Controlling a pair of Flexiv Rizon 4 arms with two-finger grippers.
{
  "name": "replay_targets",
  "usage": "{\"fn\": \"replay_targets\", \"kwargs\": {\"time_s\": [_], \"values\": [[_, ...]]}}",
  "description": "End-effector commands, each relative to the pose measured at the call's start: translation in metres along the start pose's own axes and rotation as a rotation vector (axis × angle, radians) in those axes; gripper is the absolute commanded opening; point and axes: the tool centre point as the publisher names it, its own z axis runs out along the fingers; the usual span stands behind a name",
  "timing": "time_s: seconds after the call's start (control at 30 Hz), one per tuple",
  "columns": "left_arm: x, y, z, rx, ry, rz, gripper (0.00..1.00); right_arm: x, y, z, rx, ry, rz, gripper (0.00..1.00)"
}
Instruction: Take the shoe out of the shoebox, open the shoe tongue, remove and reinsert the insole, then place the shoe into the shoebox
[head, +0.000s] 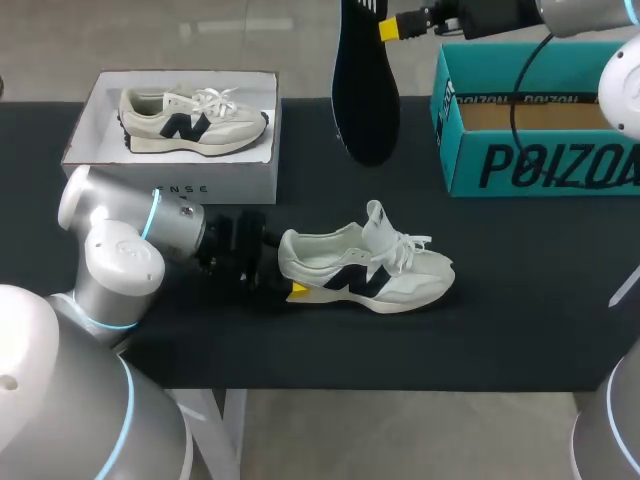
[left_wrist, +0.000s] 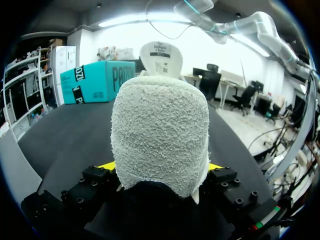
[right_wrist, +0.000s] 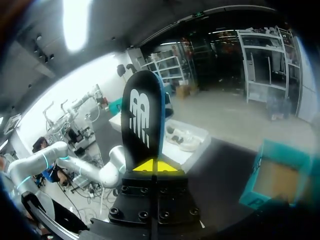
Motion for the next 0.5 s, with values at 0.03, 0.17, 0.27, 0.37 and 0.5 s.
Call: {"fn": "replay_targets", "kwargs": {"time_s": [0.03, 0.17, 0.27, 0.37, 0.5], "values": [[-0.001, 0.003, 0.004, 0.001, -0.002, 0.0, 0.0, 0.001, -0.001, -0.006, -0.005, 0.0, 0.006, 0.0], [-0.001, 0.003, 0.004, 0.001, -0.002, 0.0, 0.0, 0.013, -0.009, -0.03, 0.042, -0.042, -0.02, 0.0], [-0.001, 0.003, 0.004, 0.001, -0.002, 0.0, 0.0, 0.025, -0.015, -0.044, 0.052, -0.063, -0.028, 0.0], [-0.001, 0.003, 0.004, 0.001, -0.002, 0.0, 0.0, 0.034, -0.02, -0.056, 0.039, -0.09, -0.022, 0.0], [-0.001, 0.003, 0.004, 0.001, -0.002, 0.0, 0.0, 0.047, -0.027, -0.067, 0.046, -0.101, 0.006, 0.0]]}}
